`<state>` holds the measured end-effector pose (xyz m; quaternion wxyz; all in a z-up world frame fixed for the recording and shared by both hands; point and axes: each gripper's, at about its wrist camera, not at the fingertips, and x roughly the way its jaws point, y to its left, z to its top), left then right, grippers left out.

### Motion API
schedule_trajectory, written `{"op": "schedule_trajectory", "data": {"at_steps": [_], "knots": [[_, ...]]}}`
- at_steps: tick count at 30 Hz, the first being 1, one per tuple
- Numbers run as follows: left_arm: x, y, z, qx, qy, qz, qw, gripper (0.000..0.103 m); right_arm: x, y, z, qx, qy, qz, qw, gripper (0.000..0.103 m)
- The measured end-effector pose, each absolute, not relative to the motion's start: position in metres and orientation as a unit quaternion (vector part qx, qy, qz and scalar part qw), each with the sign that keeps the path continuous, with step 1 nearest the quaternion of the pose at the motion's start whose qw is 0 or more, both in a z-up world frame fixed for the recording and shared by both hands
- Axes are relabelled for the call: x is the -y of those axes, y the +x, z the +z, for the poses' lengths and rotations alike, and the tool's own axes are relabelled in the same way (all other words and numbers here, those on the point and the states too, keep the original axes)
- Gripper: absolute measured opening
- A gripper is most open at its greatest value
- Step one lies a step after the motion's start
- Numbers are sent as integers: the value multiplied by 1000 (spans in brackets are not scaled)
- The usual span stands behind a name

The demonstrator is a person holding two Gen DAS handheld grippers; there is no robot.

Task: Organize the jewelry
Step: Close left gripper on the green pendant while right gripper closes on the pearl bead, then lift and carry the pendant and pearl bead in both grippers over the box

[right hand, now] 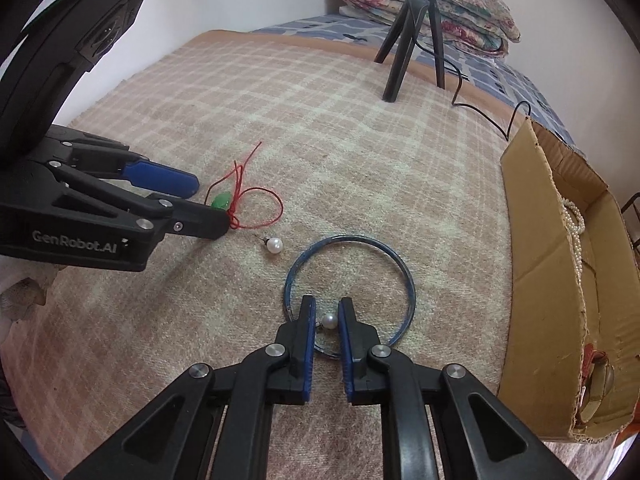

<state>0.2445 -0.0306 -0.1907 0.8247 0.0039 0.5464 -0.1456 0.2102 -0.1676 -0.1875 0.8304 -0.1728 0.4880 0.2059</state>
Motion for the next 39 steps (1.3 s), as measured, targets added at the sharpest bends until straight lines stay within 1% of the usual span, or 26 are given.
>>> {"op": "schedule_trajectory", "data": {"at_steps": [2,4,10,17,31,39], "knots": [[31,245,-191,-544,9,-143,827,21,168,210,-187,-488,-171,206,831,9],[32,246,-191,-543,10,-143,827,12,168,210,-187,-487,-172,206,831,9],[32,245,-190,-539,10,-142,830,12,169,210,-185,-484,-169,205,834,9],[22,241,-176,-527,-5,-139,838,12,173,209,-175,-476,-158,202,841,9],[7,233,-111,-471,-49,-152,867,12,187,204,-133,-448,-102,209,863,9],[7,228,-86,-450,-59,-162,876,12,205,203,-106,-430,-71,205,877,9]]}}
